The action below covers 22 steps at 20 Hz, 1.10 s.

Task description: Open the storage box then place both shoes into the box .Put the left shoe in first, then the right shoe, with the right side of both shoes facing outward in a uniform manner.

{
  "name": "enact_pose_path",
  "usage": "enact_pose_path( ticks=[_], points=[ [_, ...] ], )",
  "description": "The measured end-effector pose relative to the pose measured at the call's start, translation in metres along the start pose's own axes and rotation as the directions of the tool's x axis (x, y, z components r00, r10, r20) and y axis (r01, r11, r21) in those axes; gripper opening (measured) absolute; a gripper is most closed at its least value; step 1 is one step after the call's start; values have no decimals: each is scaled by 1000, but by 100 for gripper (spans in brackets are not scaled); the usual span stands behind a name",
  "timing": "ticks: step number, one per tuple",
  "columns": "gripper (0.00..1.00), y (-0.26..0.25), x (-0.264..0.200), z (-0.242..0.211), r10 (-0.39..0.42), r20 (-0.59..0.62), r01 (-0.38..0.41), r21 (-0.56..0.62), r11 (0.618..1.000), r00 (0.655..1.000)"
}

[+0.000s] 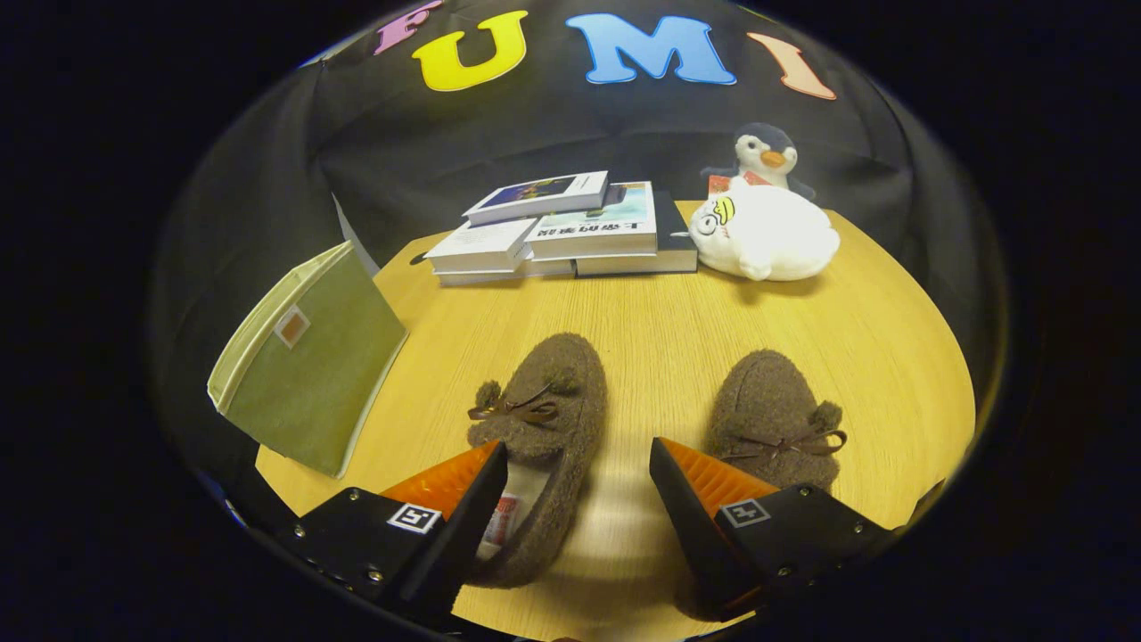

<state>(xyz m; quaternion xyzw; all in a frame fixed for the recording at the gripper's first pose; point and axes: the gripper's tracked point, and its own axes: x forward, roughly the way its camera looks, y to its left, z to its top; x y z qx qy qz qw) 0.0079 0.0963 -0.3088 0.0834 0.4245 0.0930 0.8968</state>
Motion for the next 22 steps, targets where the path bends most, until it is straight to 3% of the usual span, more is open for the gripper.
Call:
enact_pose_path(
  ticks=[6,8,10,11,13,15,18,22],
  points=[
    [97,-3,18,-20,-25,-69,24,-13,1000,997],
    [88,2,22,-23,-6,-96,8,16,1000,995],
    [68,11,23,-22,27,-107,-23,39,999,994],
    [49,14,22,-23,26,-109,-20,50,999,994],
    [26,10,23,-21,-12,-105,19,65,998,994],
    [5,9,22,-21,-23,-128,42,152,988,992],
    [4,14,14,-10,6,-146,33,267,963,989],
    [4,32,-2,7,51,-121,-17,265,964,991]
  ],
)
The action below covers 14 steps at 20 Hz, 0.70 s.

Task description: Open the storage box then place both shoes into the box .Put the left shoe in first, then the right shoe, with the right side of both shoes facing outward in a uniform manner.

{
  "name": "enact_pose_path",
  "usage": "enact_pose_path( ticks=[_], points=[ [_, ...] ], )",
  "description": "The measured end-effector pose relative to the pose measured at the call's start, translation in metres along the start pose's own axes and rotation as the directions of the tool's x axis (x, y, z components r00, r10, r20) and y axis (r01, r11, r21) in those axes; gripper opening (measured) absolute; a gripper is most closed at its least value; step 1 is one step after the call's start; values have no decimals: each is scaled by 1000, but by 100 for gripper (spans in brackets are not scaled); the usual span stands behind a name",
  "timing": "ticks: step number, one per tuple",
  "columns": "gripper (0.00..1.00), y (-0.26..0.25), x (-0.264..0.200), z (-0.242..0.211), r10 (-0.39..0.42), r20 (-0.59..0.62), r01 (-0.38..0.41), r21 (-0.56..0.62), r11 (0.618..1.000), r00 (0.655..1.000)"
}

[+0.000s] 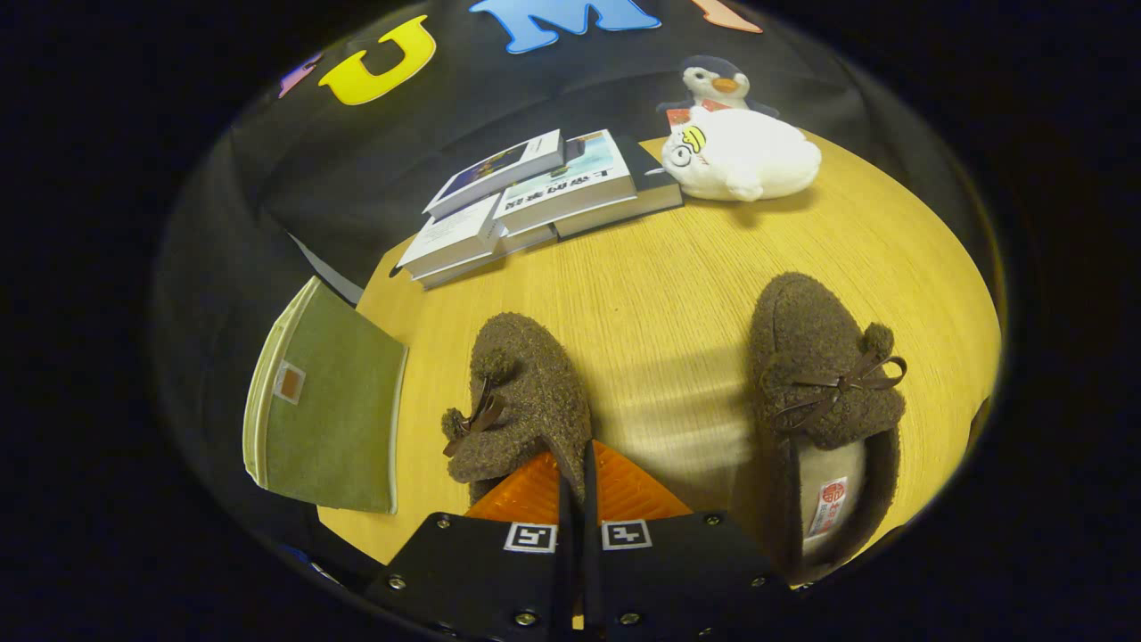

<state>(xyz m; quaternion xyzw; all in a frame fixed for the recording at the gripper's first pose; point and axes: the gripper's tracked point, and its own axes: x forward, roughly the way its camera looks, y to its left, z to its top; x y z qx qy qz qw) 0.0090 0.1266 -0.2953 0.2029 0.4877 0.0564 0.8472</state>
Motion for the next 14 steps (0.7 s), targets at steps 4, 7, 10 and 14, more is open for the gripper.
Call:
enact_pose_path(
  ticks=[4,7,10,14],
  points=[
    [4,36,-23,21,70,39,-72,39,997,997],
    [4,60,-40,45,89,86,-92,32,995,992],
    [4,94,-58,66,143,118,-149,44,988,983],
    [4,139,-72,80,186,132,-187,-5,982,974]
  ],
)
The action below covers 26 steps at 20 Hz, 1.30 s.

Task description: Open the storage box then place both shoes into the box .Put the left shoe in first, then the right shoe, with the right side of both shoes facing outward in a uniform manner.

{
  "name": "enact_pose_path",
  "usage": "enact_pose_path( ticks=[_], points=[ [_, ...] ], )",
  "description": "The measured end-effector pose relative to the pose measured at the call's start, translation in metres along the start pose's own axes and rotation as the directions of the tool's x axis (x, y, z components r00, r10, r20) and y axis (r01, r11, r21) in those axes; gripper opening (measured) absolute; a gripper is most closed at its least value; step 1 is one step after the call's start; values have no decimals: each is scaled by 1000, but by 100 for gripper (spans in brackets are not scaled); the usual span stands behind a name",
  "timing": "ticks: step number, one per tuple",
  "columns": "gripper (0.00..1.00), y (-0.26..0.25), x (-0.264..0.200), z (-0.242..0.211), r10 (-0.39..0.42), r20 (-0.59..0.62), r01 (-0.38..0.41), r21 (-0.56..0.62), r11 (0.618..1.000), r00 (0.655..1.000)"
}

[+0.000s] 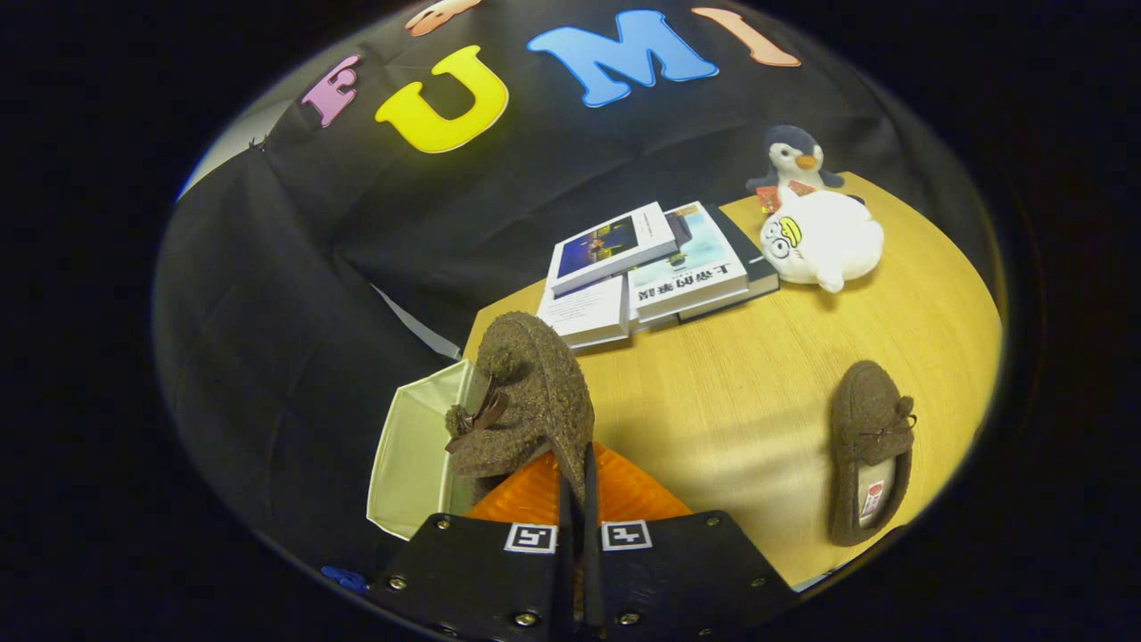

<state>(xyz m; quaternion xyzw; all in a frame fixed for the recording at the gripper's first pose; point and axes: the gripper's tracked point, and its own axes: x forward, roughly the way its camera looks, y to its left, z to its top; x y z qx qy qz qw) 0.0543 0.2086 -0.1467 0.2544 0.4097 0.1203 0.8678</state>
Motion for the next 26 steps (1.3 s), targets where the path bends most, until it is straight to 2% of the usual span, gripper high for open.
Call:
enact_pose_path(
  ticks=[7,15,26],
  points=[
    [4,80,14,2,76,-10,-76,-6,997,997],
    [4,149,65,-27,135,-77,-133,21,991,988],
    [4,175,143,-82,93,-151,-80,92,993,984]
  ],
)
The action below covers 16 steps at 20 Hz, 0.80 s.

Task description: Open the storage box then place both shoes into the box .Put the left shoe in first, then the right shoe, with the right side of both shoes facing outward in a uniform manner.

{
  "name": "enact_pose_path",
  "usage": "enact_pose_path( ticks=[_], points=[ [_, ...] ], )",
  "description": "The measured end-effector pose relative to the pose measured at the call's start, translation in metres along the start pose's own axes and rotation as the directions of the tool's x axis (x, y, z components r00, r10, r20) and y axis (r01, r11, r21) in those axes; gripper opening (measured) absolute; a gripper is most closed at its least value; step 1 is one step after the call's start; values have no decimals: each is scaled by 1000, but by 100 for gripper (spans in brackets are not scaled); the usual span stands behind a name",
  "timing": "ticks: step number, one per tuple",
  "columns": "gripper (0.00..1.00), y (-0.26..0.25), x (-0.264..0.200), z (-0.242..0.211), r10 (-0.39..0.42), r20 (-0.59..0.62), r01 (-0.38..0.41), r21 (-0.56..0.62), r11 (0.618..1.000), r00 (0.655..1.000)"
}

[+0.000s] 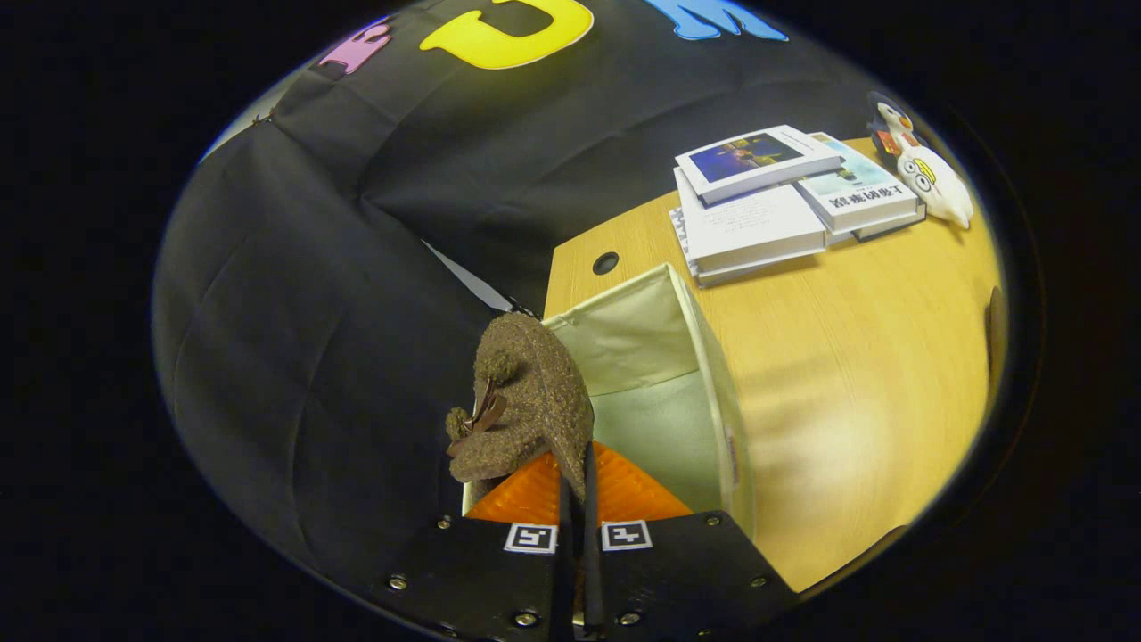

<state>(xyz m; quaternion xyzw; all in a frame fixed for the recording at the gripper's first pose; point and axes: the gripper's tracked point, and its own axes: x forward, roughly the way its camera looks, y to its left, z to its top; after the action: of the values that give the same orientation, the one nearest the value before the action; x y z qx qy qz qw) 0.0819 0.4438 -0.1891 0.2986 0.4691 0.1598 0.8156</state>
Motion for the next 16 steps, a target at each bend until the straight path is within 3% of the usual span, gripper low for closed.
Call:
enact_pose_path(
  ticks=[6,11,12,15,16],
  points=[
    [4,0,32,-20,-27,-22,29,90,996,999],
    [12,6,38,-42,-8,-96,10,19,1000,995],
    [21,13,37,-47,21,-111,-19,15,1000,994],
    [80,31,16,-44,106,-113,-106,6,994,988],
    [84,34,9,-40,120,-106,-123,-20,992,987]
  ],
)
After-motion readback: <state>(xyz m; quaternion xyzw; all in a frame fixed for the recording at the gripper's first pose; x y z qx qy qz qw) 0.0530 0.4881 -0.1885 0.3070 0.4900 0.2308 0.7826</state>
